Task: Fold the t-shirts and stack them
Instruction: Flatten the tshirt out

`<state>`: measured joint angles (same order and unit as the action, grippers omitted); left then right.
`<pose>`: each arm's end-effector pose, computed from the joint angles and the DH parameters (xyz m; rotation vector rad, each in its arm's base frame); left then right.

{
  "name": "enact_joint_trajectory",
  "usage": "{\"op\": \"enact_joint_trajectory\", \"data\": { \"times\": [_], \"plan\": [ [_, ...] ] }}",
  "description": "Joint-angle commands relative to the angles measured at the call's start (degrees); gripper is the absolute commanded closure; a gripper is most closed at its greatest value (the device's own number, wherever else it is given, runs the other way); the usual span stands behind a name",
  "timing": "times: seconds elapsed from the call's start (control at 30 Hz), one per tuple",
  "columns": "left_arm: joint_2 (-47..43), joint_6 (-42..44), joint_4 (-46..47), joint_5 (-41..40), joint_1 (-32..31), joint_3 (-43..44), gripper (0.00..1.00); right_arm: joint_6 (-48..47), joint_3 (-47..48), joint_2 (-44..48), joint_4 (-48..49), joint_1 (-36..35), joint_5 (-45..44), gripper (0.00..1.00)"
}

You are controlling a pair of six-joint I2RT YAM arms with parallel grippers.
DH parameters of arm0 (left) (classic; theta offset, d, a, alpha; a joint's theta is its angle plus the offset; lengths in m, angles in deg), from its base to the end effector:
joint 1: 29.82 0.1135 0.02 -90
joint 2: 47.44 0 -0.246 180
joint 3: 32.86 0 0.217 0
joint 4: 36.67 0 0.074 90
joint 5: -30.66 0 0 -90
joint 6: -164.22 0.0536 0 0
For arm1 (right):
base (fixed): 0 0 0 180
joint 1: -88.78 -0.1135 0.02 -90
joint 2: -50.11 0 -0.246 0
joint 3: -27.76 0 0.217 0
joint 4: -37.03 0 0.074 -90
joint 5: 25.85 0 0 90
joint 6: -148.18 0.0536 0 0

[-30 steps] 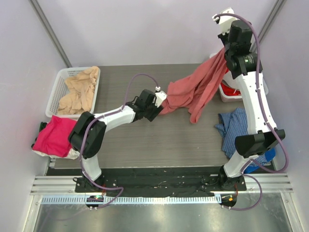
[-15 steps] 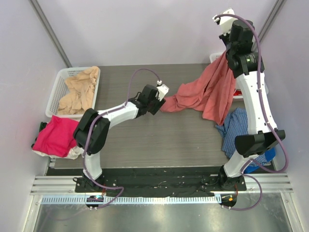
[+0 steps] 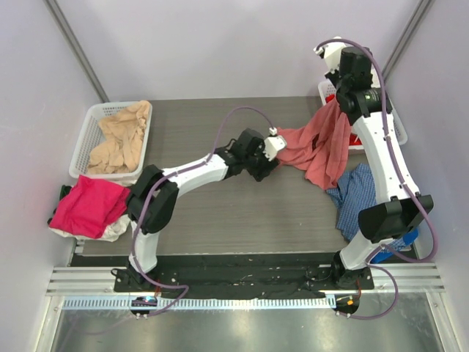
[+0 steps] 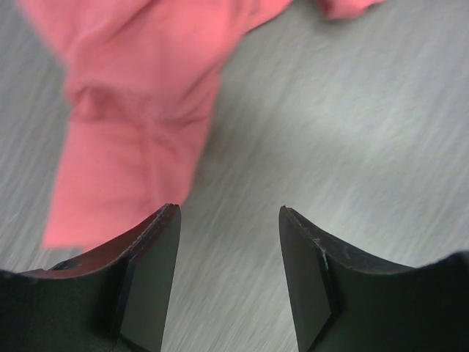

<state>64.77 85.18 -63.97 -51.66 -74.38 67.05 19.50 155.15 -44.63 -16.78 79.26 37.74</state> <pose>0.2963 -0.3019 0.2140 1.1333 1.9975 -0.4597 0.3361 0.0322 0.4317 -0.5113 1.9128 -0.7811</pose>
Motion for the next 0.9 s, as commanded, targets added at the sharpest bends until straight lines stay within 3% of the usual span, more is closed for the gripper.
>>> {"op": "enact_joint_trajectory", "data": {
  "times": [0.0, 0.3, 0.67, 0.87],
  "plan": [
    [3.98, 2.13, -1.94, 4.09, -2.55, 5.35, 0.41, 0.79, 0.12, 3.16, 2.16, 0.2, -0.39, 0.99],
    [14.0, 4.76, -4.4, 1.03, -2.99, 17.56, 0.48, 0.97, -3.66, 5.96, 0.84, 0.2, -0.48, 0.99],
    [17.96, 7.58, -0.18, -8.72, -3.08, 20.82, 0.48, 1.23, -7.44, 7.99, -0.03, 0.12, 0.13, 0.99],
    [21.47, 10.13, 1.75, -12.33, -2.99, 24.68, 0.56, 2.11, -9.46, 8.87, -0.21, 0.2, 0.75, 0.99]
  ]
}}
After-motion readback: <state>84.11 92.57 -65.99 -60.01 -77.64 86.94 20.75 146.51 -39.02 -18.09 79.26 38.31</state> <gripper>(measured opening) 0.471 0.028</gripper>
